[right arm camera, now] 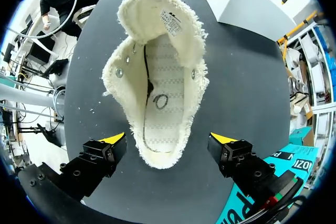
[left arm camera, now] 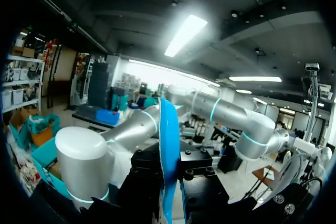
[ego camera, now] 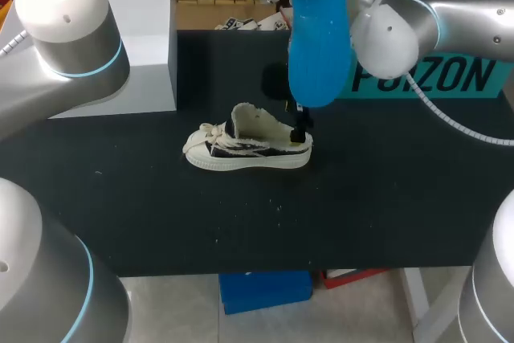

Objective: Take the shoe out of the shoebox, open the shoe tongue, remove and reinsert the insole, then place the shoe into the shoebox

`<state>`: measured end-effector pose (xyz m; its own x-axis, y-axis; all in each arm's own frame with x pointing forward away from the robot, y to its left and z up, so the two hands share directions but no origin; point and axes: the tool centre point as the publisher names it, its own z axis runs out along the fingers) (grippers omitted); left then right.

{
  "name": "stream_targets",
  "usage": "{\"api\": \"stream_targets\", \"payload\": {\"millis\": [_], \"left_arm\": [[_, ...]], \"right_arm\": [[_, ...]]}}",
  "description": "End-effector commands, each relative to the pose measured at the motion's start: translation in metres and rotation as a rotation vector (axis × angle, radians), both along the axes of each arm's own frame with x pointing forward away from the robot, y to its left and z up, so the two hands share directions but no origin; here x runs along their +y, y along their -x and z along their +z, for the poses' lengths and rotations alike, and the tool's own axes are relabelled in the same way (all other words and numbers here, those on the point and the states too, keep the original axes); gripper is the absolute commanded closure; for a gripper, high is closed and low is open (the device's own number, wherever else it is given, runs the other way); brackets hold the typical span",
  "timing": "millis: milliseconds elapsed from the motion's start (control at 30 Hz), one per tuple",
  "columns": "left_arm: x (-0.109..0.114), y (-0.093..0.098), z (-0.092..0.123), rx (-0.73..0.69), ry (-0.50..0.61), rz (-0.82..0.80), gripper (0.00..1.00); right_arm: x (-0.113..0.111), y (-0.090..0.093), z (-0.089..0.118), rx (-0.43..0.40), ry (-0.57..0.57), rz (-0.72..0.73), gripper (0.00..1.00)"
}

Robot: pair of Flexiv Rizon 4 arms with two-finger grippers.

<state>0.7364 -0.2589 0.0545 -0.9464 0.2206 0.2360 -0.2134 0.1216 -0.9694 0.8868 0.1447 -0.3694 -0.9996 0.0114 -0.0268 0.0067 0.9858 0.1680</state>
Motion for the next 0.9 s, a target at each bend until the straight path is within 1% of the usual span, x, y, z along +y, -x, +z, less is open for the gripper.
{"api": "stream_targets", "payload": {"millis": [33, 67, 267, 500, 600, 900], "left_arm": [[-0.002, 0.001, -0.001, -0.001, 0.002, 0.005, 1.00], [-0.002, 0.001, -0.001, -0.001, 0.002, 0.005, 1.00], [-0.002, 0.001, -0.001, -0.001, 0.002, 0.005, 1.00], [-0.002, 0.001, -0.001, -0.001, 0.002, 0.005, 1.00], [-0.002, 0.001, -0.001, -0.001, 0.002, 0.005, 1.00], [-0.002, 0.001, -0.001, -0.001, 0.002, 0.005, 1.00]], "right_arm": [[-0.019, 0.008, -0.006, -0.055, -0.205, 0.014, 0.00], [-0.020, 0.008, -0.006, -0.058, -0.219, 0.016, 0.00], [-0.020, 0.007, -0.007, -0.092, -0.390, 0.013, 0.00], [-0.012, 0.007, -0.016, -0.074, -0.546, 0.027, 0.00], [-0.008, 0.006, -0.022, -0.058, -0.562, 0.041, 0.00], [0.001, 0.007, -0.034, -0.054, -0.681, 0.033, 0.00]]}}
